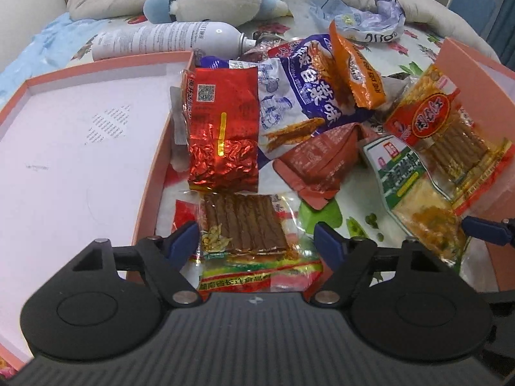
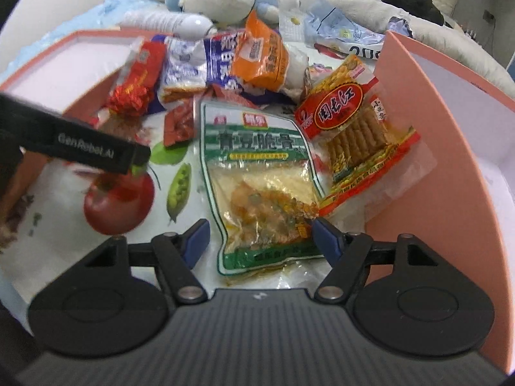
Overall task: Organize snacks
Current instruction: 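Reach the right tool to the green-labelled bean snack bag and grasp it, then lift the green bag with the right tool while the left tool grasps a brown spicy-strip pack, then carry both packs into the deep pink box and open both tools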
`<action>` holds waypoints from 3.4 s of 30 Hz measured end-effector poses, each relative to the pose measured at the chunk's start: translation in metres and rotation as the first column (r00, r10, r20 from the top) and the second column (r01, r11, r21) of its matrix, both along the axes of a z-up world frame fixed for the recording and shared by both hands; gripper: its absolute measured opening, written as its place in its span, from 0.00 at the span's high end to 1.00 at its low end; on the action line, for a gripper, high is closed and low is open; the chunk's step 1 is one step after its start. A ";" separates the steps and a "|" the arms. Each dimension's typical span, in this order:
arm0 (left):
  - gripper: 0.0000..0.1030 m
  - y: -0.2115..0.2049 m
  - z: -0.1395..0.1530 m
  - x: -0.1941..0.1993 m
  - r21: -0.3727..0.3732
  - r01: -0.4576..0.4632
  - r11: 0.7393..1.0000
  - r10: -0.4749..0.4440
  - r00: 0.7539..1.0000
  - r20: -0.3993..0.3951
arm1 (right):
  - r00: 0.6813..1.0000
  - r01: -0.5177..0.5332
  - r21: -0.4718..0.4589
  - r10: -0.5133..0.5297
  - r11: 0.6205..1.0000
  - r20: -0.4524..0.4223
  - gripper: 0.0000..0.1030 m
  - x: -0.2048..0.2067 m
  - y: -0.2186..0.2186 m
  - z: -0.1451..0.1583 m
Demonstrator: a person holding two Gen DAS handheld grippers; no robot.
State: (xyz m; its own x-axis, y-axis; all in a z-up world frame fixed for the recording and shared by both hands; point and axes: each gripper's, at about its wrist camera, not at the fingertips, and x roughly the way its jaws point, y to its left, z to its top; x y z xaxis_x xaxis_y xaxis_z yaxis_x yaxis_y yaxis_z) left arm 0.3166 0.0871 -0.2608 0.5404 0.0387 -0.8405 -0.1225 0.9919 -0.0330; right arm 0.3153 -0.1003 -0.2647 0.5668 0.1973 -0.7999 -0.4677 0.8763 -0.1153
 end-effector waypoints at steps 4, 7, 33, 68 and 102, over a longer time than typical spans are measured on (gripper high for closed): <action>0.25 -0.008 -0.003 0.002 0.054 0.020 0.998 -0.019 1.000 -0.021 | 1.000 0.012 0.006 -0.012 1.000 -0.007 0.31 -0.001 -0.001 0.001; 0.32 -0.014 -0.002 0.001 0.062 0.049 0.997 -0.047 0.998 -0.029 | 1.000 -0.003 0.001 0.003 1.000 0.003 0.43 -0.003 -0.002 0.002; 0.44 -0.028 0.087 -0.090 -0.061 -0.010 0.998 0.015 0.996 0.090 | 0.990 0.131 0.351 -0.104 0.927 -0.096 0.59 -0.060 -0.048 0.069; 0.44 -0.123 0.209 -0.195 -0.158 0.125 0.979 -0.077 0.956 0.284 | 0.965 0.173 0.453 -0.243 0.875 0.102 0.59 -0.168 -0.142 0.180; 0.43 -0.276 0.168 0.018 -0.148 0.367 0.918 -0.339 0.923 0.183 | 0.907 0.392 0.420 -0.421 0.818 -0.027 0.57 -0.025 -0.256 0.115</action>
State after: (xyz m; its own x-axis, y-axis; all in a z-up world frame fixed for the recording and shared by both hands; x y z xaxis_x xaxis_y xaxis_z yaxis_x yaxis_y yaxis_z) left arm 0.3341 -0.1893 -0.0931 0.6121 -0.3187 -0.7237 0.2546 0.9459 -0.2012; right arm 0.2903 -0.3564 -0.1497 0.7152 0.2360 -0.6578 -0.0627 0.9591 0.2760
